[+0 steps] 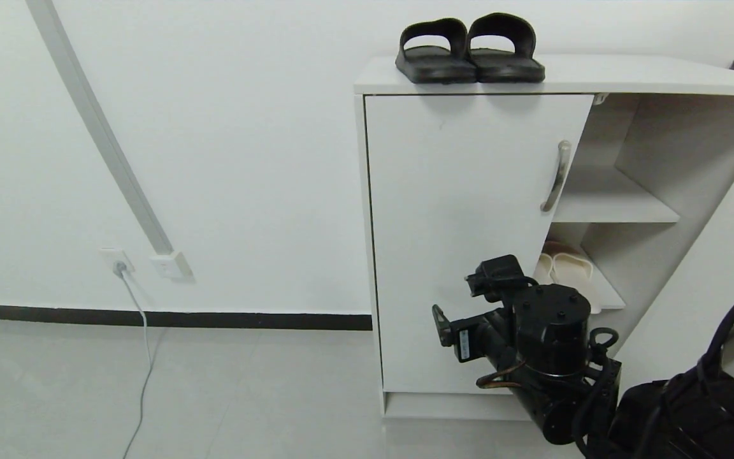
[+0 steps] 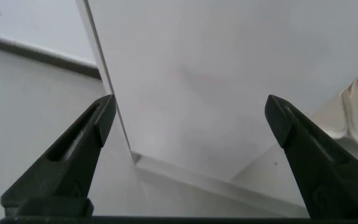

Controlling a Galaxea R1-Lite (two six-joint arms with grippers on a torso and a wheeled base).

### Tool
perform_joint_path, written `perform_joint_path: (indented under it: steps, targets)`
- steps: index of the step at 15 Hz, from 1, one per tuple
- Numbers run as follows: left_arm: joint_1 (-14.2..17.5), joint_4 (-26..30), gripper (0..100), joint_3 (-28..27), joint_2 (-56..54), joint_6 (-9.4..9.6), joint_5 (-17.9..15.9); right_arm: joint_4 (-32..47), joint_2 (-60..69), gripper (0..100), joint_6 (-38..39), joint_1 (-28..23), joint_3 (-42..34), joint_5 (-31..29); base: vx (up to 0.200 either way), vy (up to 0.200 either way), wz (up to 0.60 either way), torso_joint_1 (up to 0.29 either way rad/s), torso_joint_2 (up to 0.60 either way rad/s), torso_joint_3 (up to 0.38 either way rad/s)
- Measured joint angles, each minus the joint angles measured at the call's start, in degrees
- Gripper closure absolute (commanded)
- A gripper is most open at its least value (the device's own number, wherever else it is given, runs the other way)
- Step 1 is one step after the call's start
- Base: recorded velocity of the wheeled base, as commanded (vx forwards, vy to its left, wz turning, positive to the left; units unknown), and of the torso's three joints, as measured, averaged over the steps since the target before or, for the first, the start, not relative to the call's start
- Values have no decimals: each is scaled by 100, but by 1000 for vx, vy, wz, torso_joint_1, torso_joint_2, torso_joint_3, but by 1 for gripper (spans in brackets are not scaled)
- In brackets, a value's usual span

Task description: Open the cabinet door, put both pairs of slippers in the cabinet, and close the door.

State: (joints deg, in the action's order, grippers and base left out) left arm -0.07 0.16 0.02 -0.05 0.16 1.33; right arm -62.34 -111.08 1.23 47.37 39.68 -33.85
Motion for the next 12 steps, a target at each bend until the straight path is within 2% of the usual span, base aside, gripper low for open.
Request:
perform_joint_path:
  steps: [4, 12]
  targets:
    - [-2, -9, 100, -2, 0, 2, -2, -28, 4, 0, -1, 12, 6, 2, 0, 0, 0, 65, -492, -358]
    - [-2, -11, 100, -2, 0, 2, 0, -22, 4, 0, -1, 17, 4, 2, 0, 0, 0, 137, -468, -336]
